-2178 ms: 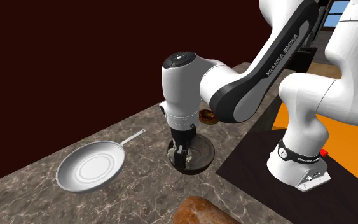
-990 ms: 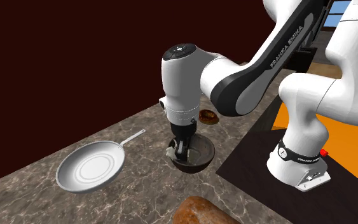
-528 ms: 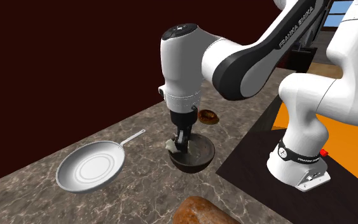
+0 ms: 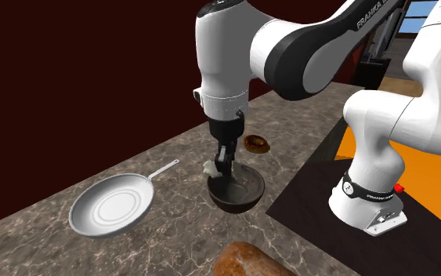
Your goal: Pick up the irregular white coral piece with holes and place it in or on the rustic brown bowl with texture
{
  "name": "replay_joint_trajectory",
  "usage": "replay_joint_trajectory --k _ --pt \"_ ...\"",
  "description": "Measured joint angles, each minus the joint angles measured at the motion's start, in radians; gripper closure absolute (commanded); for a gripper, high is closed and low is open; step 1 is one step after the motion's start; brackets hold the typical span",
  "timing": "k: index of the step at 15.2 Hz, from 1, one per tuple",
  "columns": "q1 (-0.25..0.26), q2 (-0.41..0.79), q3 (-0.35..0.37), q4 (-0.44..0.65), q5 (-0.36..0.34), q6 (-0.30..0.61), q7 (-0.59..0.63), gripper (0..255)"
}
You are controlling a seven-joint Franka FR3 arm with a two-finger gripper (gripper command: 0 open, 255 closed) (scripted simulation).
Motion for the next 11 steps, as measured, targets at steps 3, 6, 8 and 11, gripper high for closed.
replay_joint_trajectory --k 3,6,8,11 --pt "-0.001 -0.026 0.008 0.022 -0.002 -0.048 -0.001 255" --pt "-0.001 -0.042 0.014 0.050 0.000 -0.091 -0.003 255" --pt "-0.002 -0.059 0.019 0.064 -0.002 -0.121 -0.005 255" --pt "-0.011 -0.123 0.035 0.054 -0.016 -0.175 0.003 255"
